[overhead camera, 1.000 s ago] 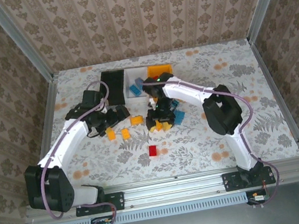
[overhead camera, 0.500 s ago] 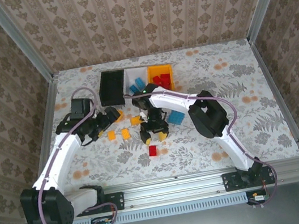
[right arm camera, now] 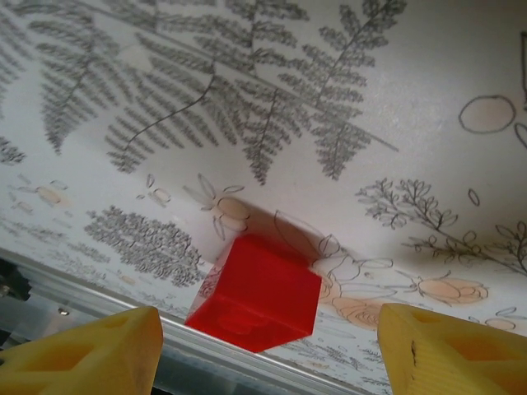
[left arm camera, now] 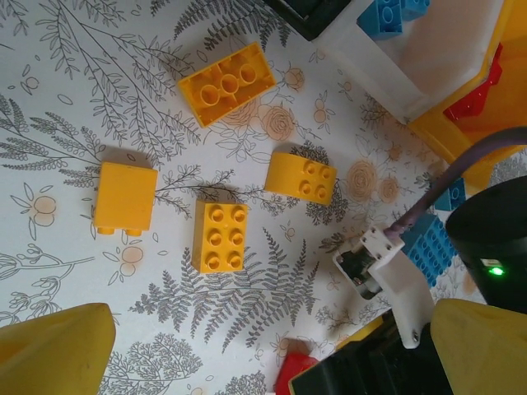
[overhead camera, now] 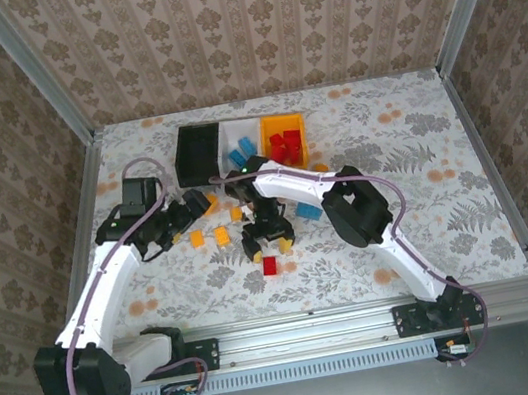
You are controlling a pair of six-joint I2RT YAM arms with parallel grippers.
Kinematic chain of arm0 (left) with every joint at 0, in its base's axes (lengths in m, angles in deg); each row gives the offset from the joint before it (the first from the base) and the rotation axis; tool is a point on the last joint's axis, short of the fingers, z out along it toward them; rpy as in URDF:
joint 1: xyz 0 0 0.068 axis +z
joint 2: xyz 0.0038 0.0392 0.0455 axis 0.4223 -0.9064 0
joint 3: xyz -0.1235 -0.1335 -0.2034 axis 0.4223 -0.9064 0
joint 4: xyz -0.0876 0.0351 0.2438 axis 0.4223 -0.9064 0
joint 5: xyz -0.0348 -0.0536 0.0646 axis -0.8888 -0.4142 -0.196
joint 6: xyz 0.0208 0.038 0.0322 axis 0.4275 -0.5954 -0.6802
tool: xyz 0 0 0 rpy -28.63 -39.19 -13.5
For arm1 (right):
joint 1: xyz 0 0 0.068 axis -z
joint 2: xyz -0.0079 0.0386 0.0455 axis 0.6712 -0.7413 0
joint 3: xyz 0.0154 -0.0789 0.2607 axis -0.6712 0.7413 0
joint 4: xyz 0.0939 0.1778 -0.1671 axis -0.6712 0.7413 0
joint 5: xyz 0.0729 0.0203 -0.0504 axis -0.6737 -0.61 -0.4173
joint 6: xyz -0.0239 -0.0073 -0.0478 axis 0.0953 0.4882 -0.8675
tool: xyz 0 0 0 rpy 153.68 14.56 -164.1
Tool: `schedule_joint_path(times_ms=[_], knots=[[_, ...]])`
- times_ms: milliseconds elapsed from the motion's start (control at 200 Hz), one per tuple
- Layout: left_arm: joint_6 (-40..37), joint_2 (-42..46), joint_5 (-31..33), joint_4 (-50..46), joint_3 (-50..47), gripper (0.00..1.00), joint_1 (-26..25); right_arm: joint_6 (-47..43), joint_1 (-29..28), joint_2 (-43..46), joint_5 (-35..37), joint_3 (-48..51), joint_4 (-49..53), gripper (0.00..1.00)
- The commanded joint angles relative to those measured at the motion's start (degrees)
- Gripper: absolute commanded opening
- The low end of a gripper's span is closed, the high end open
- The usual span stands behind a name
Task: Sort the legos into containers by color
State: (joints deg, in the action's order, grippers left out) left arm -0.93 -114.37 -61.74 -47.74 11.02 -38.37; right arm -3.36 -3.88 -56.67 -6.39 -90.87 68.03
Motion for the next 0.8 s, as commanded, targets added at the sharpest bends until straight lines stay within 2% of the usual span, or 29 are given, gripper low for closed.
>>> schedule_joint_path(times_ms=[0,265,425,465,680,795], knots=[[-0.48,1.06,-0.66,-1.52,-0.74,1.00,0.64,2.28,-0.60,-2.00,2.34,-1.62,2.82,0.71],[-0.66,1.14,-1.48,-1.13,-1.44,1.00,1.25,3.25,-1.52,-4.10,4.79,-3.16,3.88,0.65],[-0.40,1.14,-1.57,-0.66,-1.81,1.00,1.39,3.43,-0.67,-2.66,5.17,-1.21,2.89,0.40],[-0.35,1.06,-1.61,-0.51,-1.89,1.00,1.43,3.52,-0.21,-2.01,4.99,-0.26,2.35,0.37],[0.15,0.56,-1.48,0.34,-1.96,1.00,1.53,4.18,2.84,3.14,4.71,7.10,-1.13,0.38],[0.39,0.02,-1.48,0.84,-1.87,1.00,1.52,3.45,3.68,6.56,2.74,11.58,-3.69,0.54]])
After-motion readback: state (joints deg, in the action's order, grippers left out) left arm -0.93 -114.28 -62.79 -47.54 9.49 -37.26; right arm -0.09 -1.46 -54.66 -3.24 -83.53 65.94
